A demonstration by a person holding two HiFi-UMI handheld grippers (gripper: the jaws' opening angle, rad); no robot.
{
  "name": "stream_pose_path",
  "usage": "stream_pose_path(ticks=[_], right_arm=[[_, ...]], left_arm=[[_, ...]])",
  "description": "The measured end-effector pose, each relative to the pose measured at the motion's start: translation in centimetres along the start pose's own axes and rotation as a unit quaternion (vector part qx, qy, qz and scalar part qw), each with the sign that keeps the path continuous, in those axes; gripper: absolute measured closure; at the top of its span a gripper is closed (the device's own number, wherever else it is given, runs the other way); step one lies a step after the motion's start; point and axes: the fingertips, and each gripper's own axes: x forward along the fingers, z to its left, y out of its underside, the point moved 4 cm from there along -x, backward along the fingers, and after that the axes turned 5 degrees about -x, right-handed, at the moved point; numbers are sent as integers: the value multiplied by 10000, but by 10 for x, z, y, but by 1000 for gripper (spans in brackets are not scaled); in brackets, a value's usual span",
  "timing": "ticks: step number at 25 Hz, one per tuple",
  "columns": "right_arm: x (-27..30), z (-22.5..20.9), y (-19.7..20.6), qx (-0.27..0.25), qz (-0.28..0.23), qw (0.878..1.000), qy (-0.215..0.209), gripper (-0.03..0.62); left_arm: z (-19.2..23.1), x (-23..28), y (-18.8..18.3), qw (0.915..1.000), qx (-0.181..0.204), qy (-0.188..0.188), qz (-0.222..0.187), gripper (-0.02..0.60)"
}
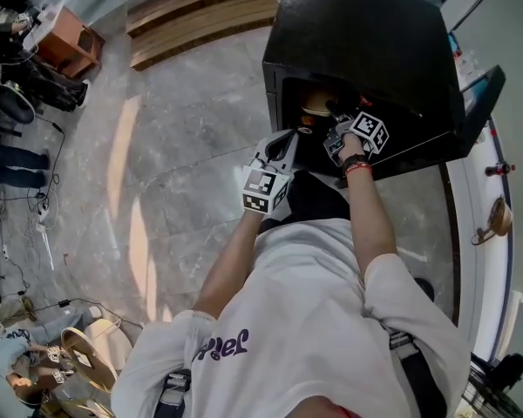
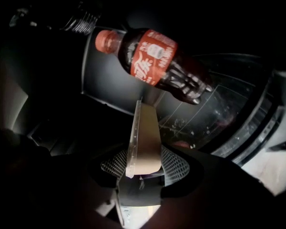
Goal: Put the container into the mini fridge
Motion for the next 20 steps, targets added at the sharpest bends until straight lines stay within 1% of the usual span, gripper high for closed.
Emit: stream_pose_path(ticks=[2, 5, 8, 11, 13, 20], right_arm=[[3, 2, -2, -113, 74, 9999, 27, 373], [5, 2, -4, -149, 162, 9997, 70, 372], [4, -2, -7, -269, 192, 9992, 229, 370], [3, -3, -11, -600, 211, 9968, 487, 370], [2, -2, -13, -830, 246, 9945, 583, 372], [-2, 4, -21, -1173, 181, 9909, 637, 372]], left_arm=[[1, 1, 2, 10000, -2, 7, 14, 561], [0, 1, 4, 10000, -6, 11, 38, 561], [-2, 1, 4, 10000, -2, 1, 41, 561], [-2, 1, 0, 10000, 5, -26, 5, 561], [-3, 1, 0, 10000, 6, -44, 6, 561], [-7, 3, -1, 10000, -8, -75, 57, 561]])
